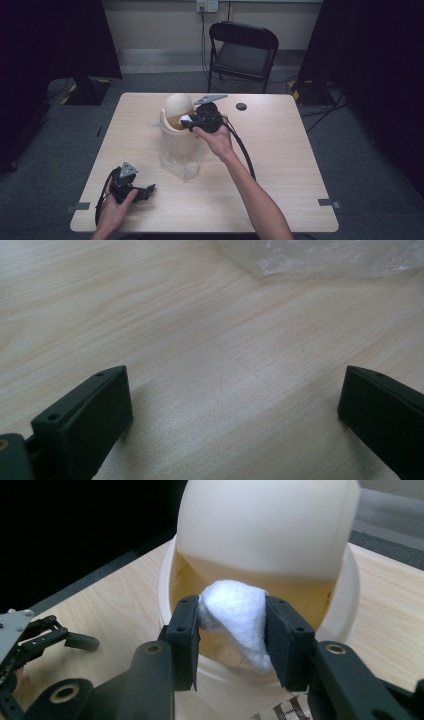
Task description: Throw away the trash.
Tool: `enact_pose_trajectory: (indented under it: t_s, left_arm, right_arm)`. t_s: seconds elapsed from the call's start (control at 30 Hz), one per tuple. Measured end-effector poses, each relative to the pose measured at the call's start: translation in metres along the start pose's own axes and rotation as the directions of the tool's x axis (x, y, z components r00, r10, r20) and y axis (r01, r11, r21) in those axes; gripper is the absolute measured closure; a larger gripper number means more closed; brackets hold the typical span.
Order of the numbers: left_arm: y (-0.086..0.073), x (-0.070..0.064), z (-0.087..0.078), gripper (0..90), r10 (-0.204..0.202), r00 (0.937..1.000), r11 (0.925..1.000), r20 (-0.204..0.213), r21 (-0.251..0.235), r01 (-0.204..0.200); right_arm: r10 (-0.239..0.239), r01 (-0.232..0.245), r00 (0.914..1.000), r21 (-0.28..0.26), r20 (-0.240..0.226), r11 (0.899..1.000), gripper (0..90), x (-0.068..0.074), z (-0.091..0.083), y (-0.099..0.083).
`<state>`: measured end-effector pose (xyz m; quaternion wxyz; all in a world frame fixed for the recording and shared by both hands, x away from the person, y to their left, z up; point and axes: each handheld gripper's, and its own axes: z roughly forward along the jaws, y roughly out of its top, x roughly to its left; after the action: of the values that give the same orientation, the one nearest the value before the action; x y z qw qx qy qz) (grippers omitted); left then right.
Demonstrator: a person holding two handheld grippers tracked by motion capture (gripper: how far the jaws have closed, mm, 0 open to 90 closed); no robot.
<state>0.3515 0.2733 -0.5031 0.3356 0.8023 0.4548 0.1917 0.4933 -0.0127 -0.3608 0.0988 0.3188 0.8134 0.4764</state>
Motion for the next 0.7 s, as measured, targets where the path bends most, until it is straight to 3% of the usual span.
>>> enact_pose_trajectory:
  t_s: [0.7]
  left_arm:
    - [0.000, 0.000, 0.000, 0.3, 0.000, 1.0000, 1.0000, 0.000, 0.000, 0.000]
  right_arm:
    - [0.013, -0.016, 0.9986, 0.053, 0.051, 0.998, 59.7, 0.000, 0.031, -0.003]
